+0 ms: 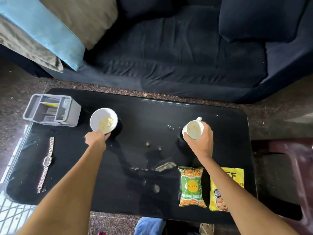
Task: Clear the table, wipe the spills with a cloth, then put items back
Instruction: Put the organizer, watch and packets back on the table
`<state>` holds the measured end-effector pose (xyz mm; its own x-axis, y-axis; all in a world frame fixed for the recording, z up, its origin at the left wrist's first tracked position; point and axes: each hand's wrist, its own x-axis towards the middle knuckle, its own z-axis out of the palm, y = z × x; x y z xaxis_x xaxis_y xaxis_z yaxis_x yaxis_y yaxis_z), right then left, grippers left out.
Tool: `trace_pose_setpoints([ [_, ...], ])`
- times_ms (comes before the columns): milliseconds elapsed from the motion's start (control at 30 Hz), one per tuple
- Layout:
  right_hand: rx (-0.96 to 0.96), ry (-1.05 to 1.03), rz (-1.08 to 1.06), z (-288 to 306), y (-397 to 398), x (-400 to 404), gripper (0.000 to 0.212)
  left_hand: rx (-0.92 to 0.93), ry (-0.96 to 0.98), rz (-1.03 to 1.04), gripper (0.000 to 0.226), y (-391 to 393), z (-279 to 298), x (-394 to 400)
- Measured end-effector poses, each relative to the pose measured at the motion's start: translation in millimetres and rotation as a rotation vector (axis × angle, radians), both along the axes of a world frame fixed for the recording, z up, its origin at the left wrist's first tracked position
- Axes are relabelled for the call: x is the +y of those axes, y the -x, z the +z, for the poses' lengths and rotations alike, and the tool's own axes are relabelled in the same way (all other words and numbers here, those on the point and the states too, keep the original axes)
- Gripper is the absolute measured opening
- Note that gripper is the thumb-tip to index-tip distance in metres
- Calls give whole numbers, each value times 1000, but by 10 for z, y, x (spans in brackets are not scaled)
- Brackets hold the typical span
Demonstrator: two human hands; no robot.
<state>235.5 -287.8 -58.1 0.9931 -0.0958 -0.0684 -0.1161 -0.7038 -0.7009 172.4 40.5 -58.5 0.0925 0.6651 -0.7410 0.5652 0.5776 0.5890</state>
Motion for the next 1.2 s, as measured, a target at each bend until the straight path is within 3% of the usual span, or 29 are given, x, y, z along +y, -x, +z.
trace_pose_setpoints([
  [233, 2, -14, -30, 63, 76, 33, 69, -87, -11, 179, 43, 54, 134, -142],
  [333, 27, -45, -49, 89, 107, 15, 68, -58, -4, 148, 50, 144, 56, -383],
  [467, 50, -39, -30, 109, 118, -144, 68, 10, -169, -151, 33, 171, 27, -1004],
  [567, 59, -36, -28, 122, 74, -336, 69, 81, -323, -557, 20, 68, 54, -1469],
  [700, 99, -42, -49, 132, -3, -595, 68, 61, -520, -1043, 42, -104, 61, -1969],
  [833, 114, -32, -80, 58, -92, -904, 65, 179, -460, -1198, 69, -374, 79, -2388],
  [933, 101, -32, -72, 1, -242, -1044, 65, 407, -466, -1356, 98, -575, 57, -2503],
  [1033, 101, -32, -66, -57, -383, -1088, 67, 534, -550, -1466, 98, -649, 4, -2516],
  [1200, 74, 11, -8, -111, -553, -1117, 70, 581, -576, -1501, 80, -707, -31, -2536],
])
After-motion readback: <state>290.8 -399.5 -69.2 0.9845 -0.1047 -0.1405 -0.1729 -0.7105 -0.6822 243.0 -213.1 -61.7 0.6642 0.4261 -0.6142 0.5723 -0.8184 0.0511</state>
